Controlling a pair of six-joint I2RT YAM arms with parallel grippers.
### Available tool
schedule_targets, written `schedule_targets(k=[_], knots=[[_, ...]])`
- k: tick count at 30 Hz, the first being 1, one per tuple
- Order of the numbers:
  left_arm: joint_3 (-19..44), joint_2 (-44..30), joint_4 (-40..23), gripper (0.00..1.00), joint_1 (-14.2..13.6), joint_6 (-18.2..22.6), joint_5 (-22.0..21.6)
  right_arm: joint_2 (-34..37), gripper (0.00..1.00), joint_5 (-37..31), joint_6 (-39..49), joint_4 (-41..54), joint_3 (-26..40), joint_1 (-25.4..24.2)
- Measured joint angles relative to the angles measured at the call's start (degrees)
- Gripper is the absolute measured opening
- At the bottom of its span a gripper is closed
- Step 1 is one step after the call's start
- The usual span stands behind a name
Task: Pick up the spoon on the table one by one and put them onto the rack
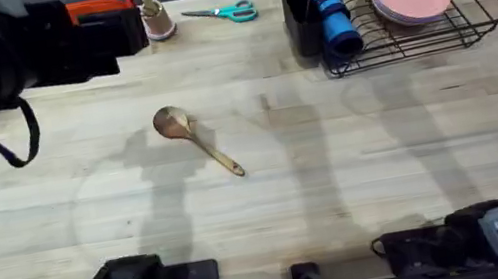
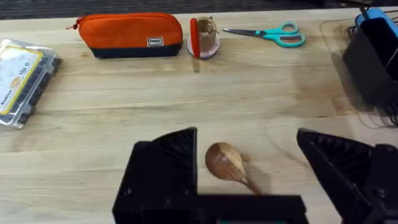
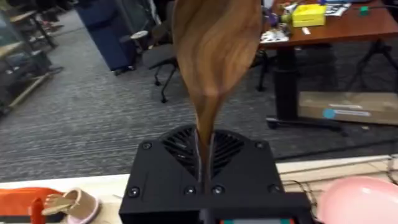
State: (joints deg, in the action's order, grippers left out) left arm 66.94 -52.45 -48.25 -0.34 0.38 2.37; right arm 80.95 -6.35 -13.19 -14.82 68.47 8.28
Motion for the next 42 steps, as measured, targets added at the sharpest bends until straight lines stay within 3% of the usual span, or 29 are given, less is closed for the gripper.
schedule_targets(k=[14, 42], knots=[[0.0, 0.0, 0.02, 0.993, 0.0, 0.0, 0.0, 11.37, 0.037, -0.02, 0.83, -15.46, 0.0, 6.17], [0.0, 0.0, 0.02, 0.993, 0.0, 0.0, 0.0, 25.97, 0.036, -2.51, 6.42, -20.59, 0.0, 6.84]])
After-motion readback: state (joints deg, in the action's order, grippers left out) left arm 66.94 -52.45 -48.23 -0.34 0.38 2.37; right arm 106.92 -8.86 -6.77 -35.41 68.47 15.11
